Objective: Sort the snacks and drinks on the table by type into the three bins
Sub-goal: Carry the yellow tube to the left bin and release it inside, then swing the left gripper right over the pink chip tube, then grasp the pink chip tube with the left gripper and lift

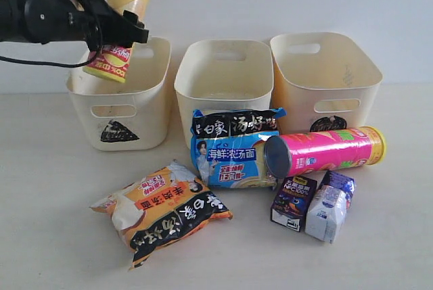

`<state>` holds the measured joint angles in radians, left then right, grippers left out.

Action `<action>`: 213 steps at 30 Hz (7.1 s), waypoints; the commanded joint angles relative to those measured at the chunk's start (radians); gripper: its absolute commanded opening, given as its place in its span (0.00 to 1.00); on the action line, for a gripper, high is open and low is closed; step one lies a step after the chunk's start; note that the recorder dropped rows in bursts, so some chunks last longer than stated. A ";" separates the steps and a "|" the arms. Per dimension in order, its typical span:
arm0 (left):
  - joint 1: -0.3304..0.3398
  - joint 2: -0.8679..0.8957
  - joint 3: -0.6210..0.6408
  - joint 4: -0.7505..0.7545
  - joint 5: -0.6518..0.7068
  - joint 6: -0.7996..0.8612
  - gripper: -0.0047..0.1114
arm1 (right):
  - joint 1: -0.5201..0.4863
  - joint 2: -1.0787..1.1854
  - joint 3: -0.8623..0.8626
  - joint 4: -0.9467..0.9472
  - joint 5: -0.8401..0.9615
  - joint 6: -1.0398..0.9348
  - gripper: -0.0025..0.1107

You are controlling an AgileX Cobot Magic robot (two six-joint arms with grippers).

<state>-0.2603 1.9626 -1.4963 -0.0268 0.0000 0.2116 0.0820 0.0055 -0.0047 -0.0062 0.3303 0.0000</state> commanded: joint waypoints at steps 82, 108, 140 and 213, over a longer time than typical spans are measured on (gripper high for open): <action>-0.427 -0.331 0.160 -0.299 0.577 0.619 0.08 | -0.002 -0.005 0.005 -0.001 -0.008 0.000 0.02; -0.652 0.072 -0.328 -0.238 0.907 0.502 0.25 | -0.002 -0.005 0.005 -0.001 -0.008 0.000 0.02; -0.643 0.459 -0.762 -0.002 0.895 0.364 0.71 | -0.002 -0.005 0.005 -0.001 -0.008 0.000 0.02; -0.652 0.488 -0.762 0.182 0.776 0.251 0.08 | -0.002 -0.005 0.005 -0.001 -0.008 0.000 0.02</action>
<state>-0.9008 2.4821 -2.2548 0.1526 0.7832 0.4764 0.0820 0.0055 -0.0047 -0.0062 0.3303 0.0000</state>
